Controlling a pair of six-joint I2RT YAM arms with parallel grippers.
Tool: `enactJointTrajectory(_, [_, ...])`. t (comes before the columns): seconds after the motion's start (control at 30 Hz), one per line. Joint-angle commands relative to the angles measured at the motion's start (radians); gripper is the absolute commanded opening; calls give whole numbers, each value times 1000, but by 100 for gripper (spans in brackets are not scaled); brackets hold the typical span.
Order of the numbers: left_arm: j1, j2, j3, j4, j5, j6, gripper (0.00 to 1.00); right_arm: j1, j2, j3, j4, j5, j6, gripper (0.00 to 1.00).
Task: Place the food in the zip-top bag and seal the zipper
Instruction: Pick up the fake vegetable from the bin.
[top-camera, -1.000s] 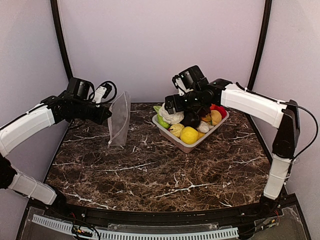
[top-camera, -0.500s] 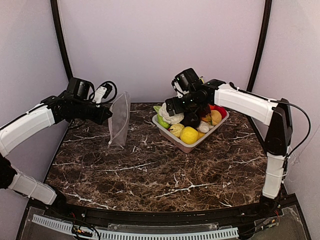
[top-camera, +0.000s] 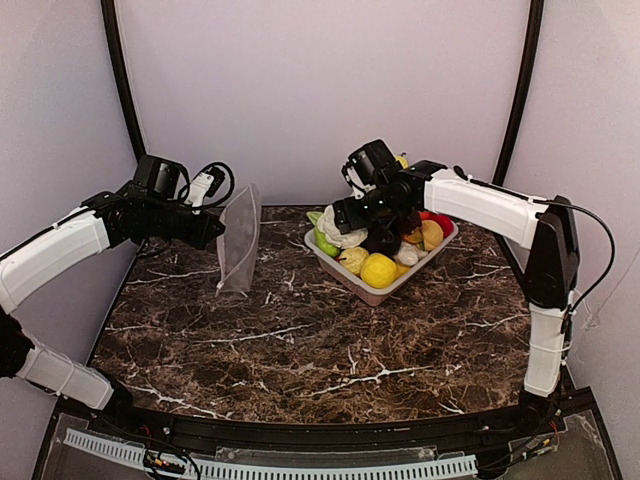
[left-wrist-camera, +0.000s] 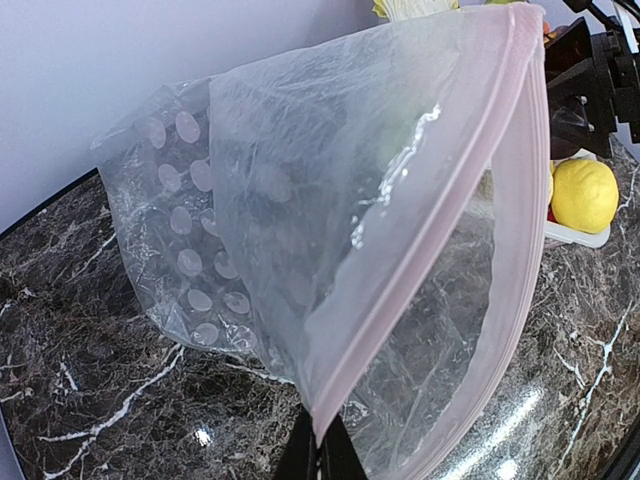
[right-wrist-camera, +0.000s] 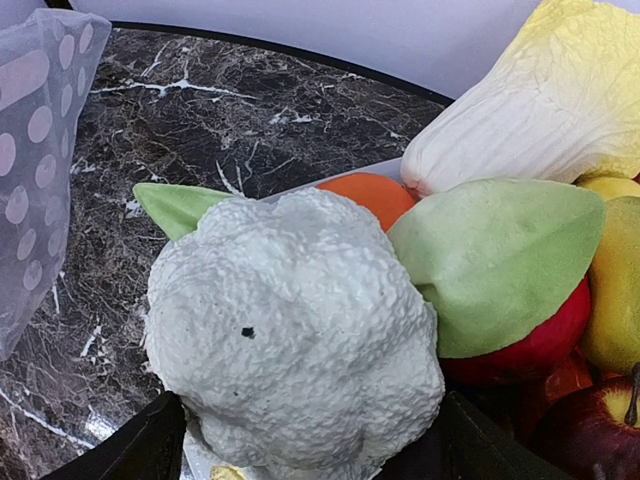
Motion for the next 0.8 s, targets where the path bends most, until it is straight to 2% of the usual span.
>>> enactJointTrajectory(0.0, [5, -4, -15, 4, 16, 9, 1, -15, 15, 23, 3, -9, 8, 83])
enactJointTrajectory(0.27, [5, -3, -15, 5, 17, 8, 1, -27, 19, 22, 0, -28, 21, 75])
enactJointTrajectory(0.77, [5, 1, -15, 3, 21, 10, 1, -36, 14, 21, -5, -45, 42, 46])
